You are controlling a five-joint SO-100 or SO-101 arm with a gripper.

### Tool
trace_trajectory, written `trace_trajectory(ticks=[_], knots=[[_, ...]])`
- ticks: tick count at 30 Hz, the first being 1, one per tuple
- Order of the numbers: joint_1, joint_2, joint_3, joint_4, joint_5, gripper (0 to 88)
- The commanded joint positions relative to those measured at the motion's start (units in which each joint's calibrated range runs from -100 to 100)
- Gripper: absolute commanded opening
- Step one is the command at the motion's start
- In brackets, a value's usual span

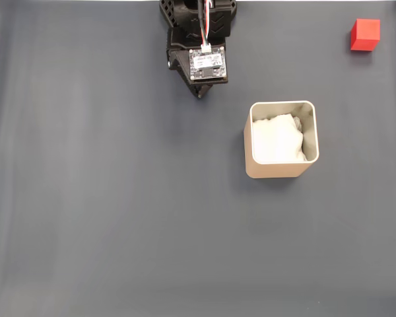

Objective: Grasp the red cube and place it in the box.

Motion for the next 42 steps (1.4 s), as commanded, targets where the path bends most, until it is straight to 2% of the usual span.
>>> trace_trajectory(ticks=[1,14,18,28,42], knots=[[-0.36,0.0,0.55,0.98,0.0,0.9],[0.0,0.0,0.55,-0.09,-3.22,0.3],[-0.36,0.0,0.55,-7.07,-4.2,0.3],[-0.57,2.25,-5.2,-20.36,-2.34,0.3],[-1.42,17.74,-25.89,-28.49,-3.42,0.2]])
